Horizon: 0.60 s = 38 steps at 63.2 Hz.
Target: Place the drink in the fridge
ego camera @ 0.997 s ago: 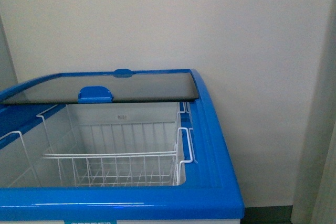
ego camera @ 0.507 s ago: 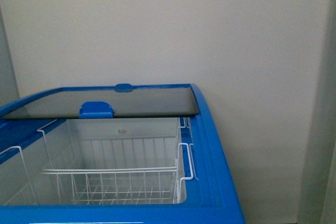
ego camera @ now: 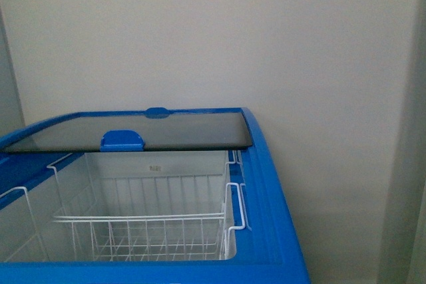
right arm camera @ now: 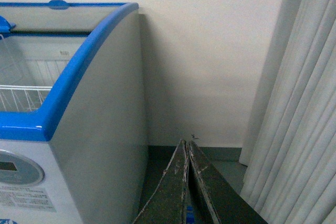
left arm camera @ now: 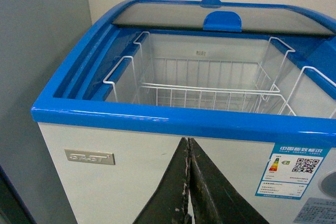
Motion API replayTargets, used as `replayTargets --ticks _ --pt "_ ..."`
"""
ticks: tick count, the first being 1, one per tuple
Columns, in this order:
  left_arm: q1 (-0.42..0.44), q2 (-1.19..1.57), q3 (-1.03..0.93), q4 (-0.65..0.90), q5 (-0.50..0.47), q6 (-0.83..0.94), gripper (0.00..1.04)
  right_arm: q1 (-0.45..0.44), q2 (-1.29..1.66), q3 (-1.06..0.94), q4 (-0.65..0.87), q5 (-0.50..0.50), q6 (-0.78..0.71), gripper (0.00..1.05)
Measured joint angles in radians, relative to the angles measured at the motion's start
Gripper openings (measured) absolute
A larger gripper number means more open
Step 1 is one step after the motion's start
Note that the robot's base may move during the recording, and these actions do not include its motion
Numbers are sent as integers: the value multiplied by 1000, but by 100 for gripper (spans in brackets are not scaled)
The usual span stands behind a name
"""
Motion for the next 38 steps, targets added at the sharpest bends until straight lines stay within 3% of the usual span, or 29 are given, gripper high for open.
replayTargets --ticks 22,26,38 --pt "0 0 0 0 0 0 3 -2 -44 -18 6 -3 -1 4" --pt "0 0 0 0 0 0 6 -2 -44 -18 6 -2 0 12" --pt "0 0 0 0 0 0 38 -2 -45 -18 6 -3 0 43"
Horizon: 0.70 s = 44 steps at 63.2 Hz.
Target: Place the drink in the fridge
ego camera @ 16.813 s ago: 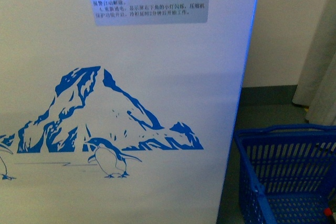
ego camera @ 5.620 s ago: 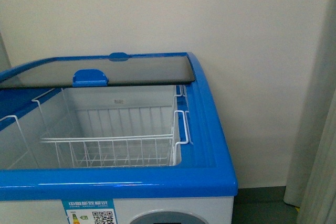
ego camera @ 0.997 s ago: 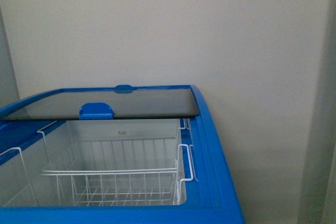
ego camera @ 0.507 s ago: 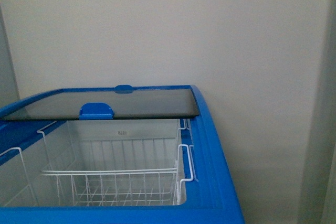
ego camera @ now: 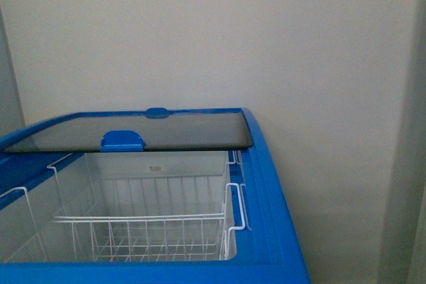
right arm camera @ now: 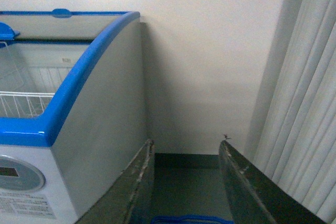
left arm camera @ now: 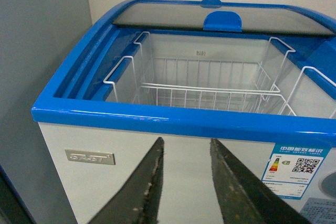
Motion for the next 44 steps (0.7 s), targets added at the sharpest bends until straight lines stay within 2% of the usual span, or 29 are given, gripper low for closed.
replayTargets --ticks 18,22,44 --pt "0 0 0 0 0 0 84 0 0 0 0 0 0 88" --pt "0 0 0 0 0 0 97 0 0 0 0 0 0 99" --pt "0 0 0 0 0 2 97 0 0 0 0 0 0 98"
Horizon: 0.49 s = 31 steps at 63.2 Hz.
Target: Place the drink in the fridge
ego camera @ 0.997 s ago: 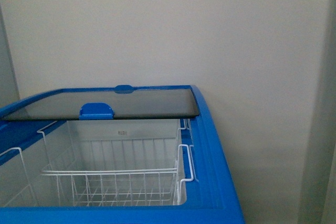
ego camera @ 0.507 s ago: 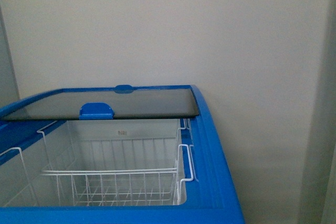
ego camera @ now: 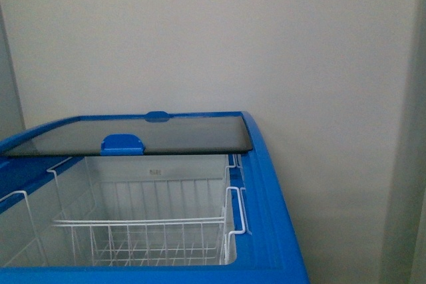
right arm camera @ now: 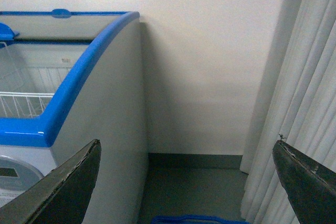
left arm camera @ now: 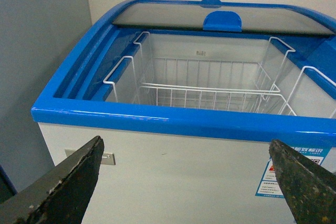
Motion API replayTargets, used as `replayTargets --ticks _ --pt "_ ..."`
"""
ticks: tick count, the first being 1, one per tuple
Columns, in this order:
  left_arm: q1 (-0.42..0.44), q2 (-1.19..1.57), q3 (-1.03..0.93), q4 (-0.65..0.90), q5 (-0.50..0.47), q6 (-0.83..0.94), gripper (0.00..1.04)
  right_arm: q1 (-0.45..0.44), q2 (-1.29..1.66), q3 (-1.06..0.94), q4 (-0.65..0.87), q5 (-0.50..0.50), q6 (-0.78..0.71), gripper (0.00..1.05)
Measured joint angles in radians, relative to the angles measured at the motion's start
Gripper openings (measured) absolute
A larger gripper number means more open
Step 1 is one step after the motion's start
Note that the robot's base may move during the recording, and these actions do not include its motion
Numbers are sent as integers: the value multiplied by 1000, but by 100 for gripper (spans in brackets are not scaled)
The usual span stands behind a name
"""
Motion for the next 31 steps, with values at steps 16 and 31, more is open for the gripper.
replayTargets --ticks 16,31 --pt "0 0 0 0 0 0 97 0 0 0 0 0 0 98" --pt "0 0 0 0 0 0 97 0 0 0 0 0 0 98"
